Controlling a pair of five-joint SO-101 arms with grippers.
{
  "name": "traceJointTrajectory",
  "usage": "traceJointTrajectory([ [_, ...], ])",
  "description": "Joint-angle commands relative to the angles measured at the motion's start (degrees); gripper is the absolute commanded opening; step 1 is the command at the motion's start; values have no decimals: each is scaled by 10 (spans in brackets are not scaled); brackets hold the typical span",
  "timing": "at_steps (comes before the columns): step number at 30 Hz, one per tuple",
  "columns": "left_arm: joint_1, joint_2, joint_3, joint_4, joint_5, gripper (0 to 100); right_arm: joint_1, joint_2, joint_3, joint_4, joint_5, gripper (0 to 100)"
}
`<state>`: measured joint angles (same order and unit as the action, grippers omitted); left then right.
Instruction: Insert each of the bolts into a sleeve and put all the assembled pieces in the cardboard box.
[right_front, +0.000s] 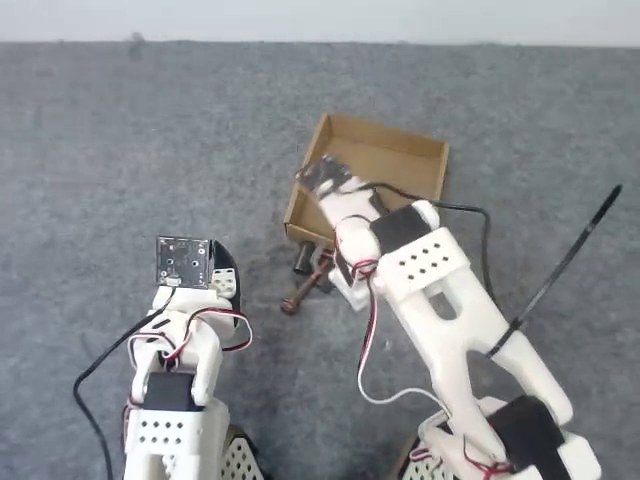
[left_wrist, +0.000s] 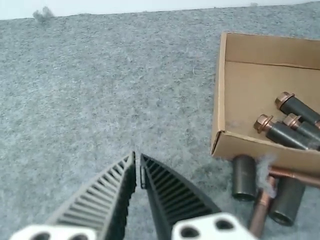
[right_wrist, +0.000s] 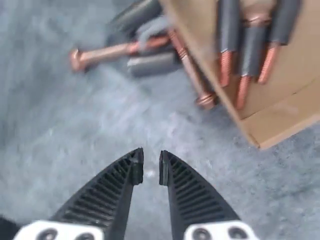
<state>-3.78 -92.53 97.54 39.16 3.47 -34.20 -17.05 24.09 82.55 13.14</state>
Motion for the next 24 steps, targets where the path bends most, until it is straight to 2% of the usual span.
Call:
traceJointTrajectory([
  [1,-5,-6,-7,10,-7,12,-8,-33,-2,22,71,41],
  [9,-5,-6,-7,7,-8,12,-40,-33,58,36,218,41],
  [24,-5,-6,-7,-4,-9,12,-55,-34,138,15,226,41],
])
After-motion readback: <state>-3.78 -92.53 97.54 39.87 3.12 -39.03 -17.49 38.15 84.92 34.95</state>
